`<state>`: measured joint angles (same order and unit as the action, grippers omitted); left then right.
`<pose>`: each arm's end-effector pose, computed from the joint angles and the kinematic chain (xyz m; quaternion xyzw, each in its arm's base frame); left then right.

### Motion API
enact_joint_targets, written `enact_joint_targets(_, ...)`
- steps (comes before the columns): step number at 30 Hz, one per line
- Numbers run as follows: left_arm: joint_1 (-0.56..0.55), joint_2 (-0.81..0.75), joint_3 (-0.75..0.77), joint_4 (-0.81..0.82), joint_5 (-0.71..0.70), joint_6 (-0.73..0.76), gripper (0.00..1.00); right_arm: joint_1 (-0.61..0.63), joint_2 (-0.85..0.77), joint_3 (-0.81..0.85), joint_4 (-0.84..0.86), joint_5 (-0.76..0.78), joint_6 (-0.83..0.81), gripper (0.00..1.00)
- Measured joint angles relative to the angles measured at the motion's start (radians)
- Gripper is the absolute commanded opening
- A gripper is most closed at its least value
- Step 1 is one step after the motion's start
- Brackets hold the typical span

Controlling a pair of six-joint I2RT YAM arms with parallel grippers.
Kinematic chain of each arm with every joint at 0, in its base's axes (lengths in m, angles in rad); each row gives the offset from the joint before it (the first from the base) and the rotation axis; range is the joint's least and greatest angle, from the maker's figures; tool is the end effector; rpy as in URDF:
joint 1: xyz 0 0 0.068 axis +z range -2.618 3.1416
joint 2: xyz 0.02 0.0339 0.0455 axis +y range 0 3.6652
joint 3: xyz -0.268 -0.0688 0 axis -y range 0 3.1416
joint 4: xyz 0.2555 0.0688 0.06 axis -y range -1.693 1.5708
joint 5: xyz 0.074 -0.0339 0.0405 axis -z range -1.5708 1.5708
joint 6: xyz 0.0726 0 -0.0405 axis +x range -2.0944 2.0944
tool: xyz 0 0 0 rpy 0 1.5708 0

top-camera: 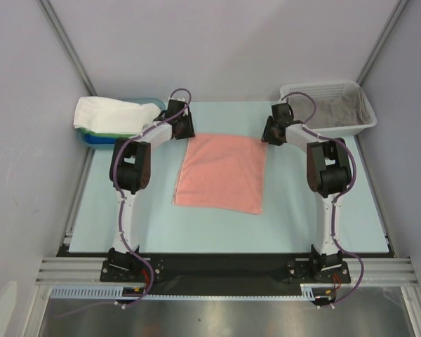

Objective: Fold and stack the towels
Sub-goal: Fold the towel

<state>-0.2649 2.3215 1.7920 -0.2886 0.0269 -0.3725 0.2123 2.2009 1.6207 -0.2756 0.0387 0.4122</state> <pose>0.5340 -0.1469 0.1252 -0.0451 0.9288 -0.1270 0.3451 0.5095 0.1069 0.1295 0.1002 0.9313 0.0902 0.3385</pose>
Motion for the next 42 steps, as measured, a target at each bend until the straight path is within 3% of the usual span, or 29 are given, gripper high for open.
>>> enact_joint_targets(4, 0.000, 0.007, 0.012, -0.010, -0.002, 0.000, 0.33, 0.004, 0.002, 0.001, -0.003, 0.005, -0.005, 0.32)
enact_joint_targets(8, 0.000, 0.011, 0.015, -0.011, -0.005, 0.000, 0.23, 0.011, 0.007, 0.006, -0.004, 0.010, -0.014, 0.16)
enact_joint_targets(12, 0.003, 0.011, 0.015, -0.011, -0.007, 0.001, 0.08, 0.014, 0.016, 0.016, -0.003, 0.011, -0.024, 0.04)
enact_joint_targets(13, 0.003, 0.011, 0.015, -0.009, -0.007, 0.001, 0.01, 0.014, 0.016, 0.018, -0.005, 0.012, -0.026, 0.02)
enact_joint_targets(24, 0.013, -0.005, 0.006, 0.090, -0.008, 0.016, 0.00, 0.009, 0.017, 0.064, -0.004, 0.025, -0.048, 0.00)
enact_joint_targets(33, 0.017, -0.166, -0.159, 0.313, -0.006, 0.040, 0.00, -0.006, 0.007, 0.069, 0.035, 0.025, -0.056, 0.00)
enact_joint_targets(42, 0.023, -0.228, -0.242, 0.433, -0.033, 0.043, 0.00, 0.000, -0.141, 0.005, 0.099, 0.017, -0.056, 0.00)
